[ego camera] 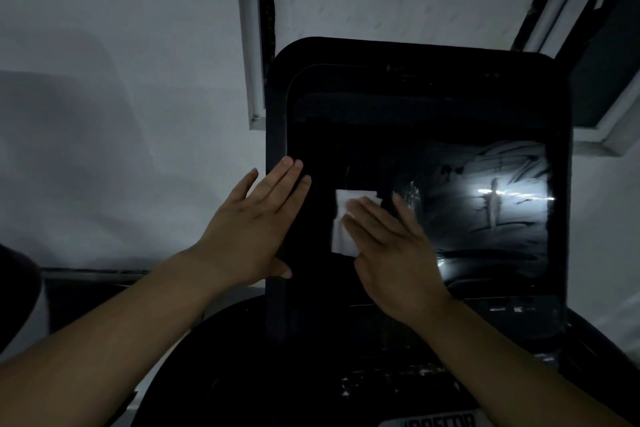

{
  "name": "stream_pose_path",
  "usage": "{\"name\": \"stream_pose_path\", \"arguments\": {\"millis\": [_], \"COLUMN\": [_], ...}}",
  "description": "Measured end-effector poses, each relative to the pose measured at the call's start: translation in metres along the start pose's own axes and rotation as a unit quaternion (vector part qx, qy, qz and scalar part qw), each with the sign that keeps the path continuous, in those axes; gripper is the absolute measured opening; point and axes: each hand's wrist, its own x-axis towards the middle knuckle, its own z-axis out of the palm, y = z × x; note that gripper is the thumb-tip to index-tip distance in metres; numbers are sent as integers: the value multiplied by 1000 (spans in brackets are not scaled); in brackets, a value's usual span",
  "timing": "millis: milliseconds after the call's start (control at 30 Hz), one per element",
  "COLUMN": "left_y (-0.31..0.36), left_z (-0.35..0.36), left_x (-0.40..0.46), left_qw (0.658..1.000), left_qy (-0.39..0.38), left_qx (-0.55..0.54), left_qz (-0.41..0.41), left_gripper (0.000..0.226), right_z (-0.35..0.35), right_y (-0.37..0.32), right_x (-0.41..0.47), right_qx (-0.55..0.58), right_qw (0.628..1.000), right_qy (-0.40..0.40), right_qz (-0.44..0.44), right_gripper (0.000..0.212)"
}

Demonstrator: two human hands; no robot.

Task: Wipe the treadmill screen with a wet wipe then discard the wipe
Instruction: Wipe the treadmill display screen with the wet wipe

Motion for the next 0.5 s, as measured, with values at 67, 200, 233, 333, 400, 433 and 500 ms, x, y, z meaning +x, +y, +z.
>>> {"name": "stream_pose_path", "arguments": {"millis": [67,200,233,333,400,433,500], "left_y": [0,1,1,0,-1,-1,0], "left_z": [1,2,2,2,3,4,3], "left_x": [0,0,0,1,0,0,0], "left_qw": [1000,1000,1000,1000,1000,1000,1000], "left_qy": [3,6,6,6,5,3,0], "left_qx": [2,-3,-2,3,2,5,7], "left_qz": [1,1,1,2,-2,-4,-4], "left_gripper": [148,149,149,149,149,149,148], "right_z": [-3,1,3,3,0,-1,-5], "right_y": [12,1,-6,-11,2,12,32], "right_x": [-7,10,18,32,30,26,19], "right_qx": [-13,0,6,5,-8,-12,-19], "right_qw": [1000,1000,1000,1000,1000,1000,999], "right_qy": [12,18,15,-3,-6,1,24], "right_qz": [8,10,7,-9,-17,-17,-12], "right_gripper": [48,47,47,46,45,44,43]}}
